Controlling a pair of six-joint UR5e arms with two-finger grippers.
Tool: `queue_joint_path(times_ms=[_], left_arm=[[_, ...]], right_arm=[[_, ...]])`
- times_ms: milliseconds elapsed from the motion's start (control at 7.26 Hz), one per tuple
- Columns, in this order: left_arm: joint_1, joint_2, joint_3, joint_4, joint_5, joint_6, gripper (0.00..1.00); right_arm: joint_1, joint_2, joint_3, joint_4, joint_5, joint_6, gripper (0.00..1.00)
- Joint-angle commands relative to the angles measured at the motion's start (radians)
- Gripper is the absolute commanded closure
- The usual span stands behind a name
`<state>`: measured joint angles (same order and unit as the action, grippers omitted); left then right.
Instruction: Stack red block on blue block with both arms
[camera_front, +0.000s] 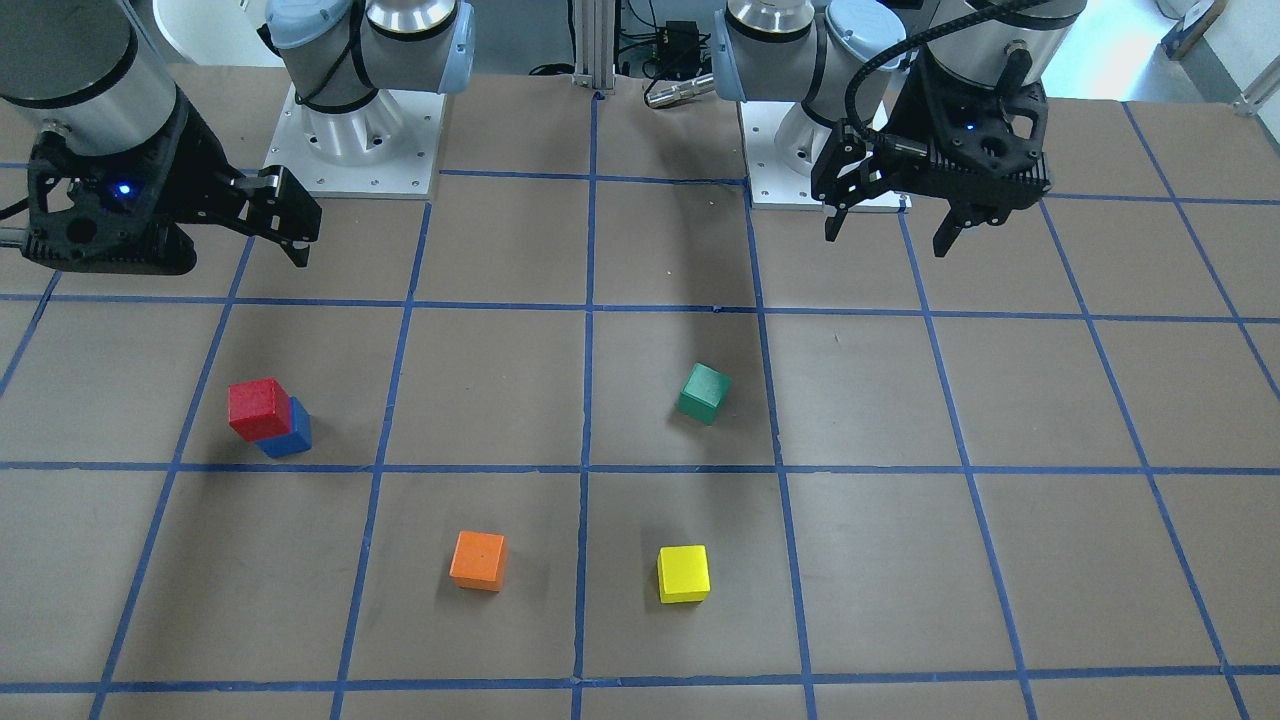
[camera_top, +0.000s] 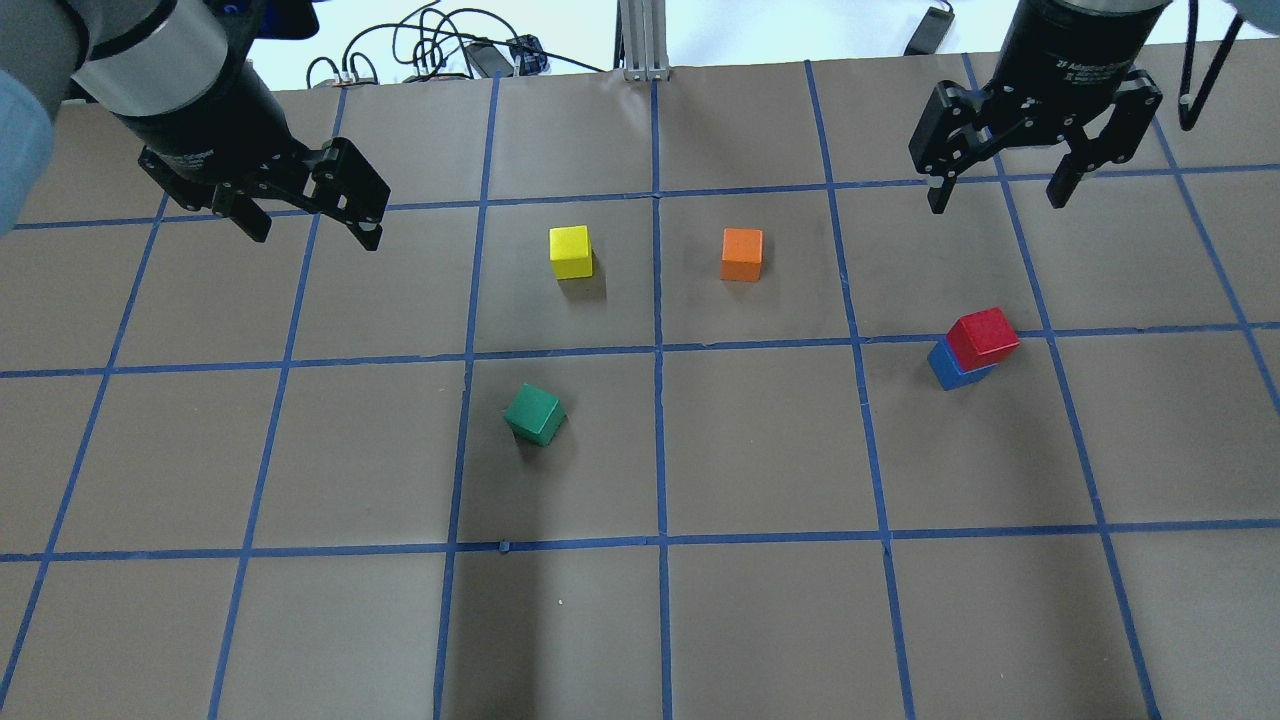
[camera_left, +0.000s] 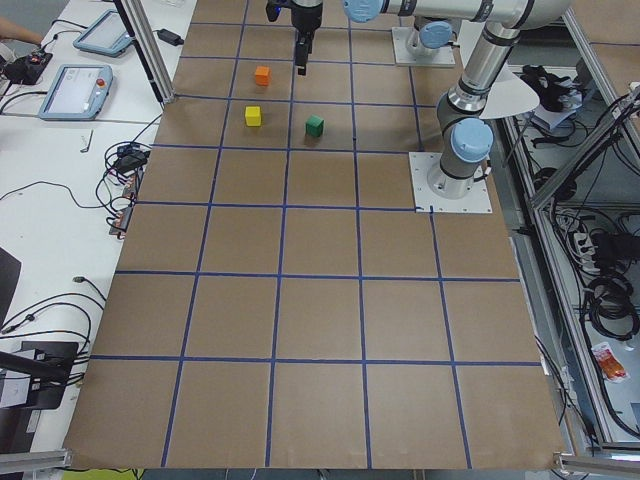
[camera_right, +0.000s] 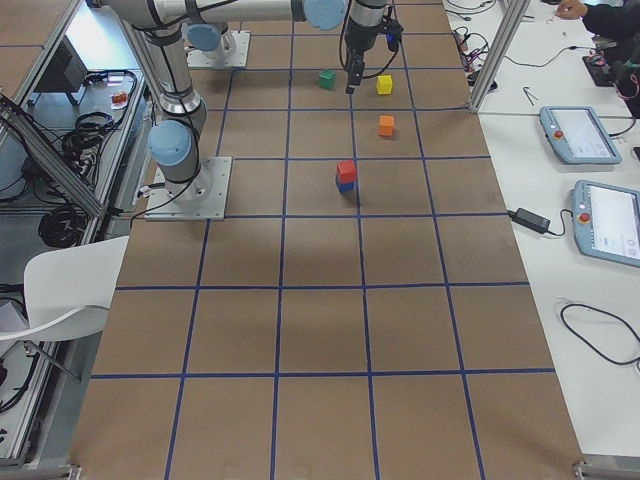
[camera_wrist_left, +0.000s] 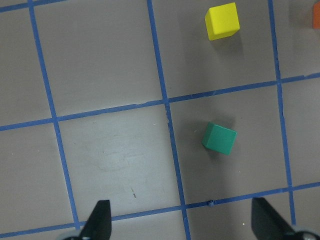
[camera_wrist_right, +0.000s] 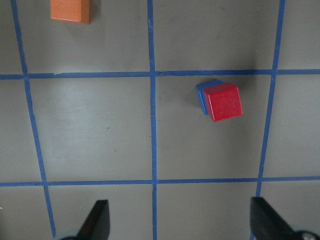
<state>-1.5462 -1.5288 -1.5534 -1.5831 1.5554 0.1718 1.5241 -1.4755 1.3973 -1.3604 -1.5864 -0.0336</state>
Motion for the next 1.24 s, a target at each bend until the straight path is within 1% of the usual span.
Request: queue_joint_path(times_ms=[0,138,688,964,1101], left_arm=[[0.000,-0.002,0.001,0.000,-0.001,0.000,0.00],[0.000,-0.001,-0.002,0.000,0.000,0.000,0.00],[0.000,-0.001,-0.004,0.000,0.000,0.000,0.00],[0.000,0.002,-0.008,0.000,0.000,0.008,0.00],[0.002,-0.004,-0.004,0.002,-0.001,0.009,0.00]], right_arm=[[0.031,-0.012,0.021,0.000,-0.012,0.140,0.01],[0.039,-0.017,0.029,-0.002,-0.009,0.190,0.00],[0.041,-0.034,0.040,-0.020,-0.003,0.176,0.00],[0.041,-0.058,0.087,-0.100,0.000,0.175,0.00],[0.042,-0.069,0.113,-0.109,-0.001,0.175,0.00]])
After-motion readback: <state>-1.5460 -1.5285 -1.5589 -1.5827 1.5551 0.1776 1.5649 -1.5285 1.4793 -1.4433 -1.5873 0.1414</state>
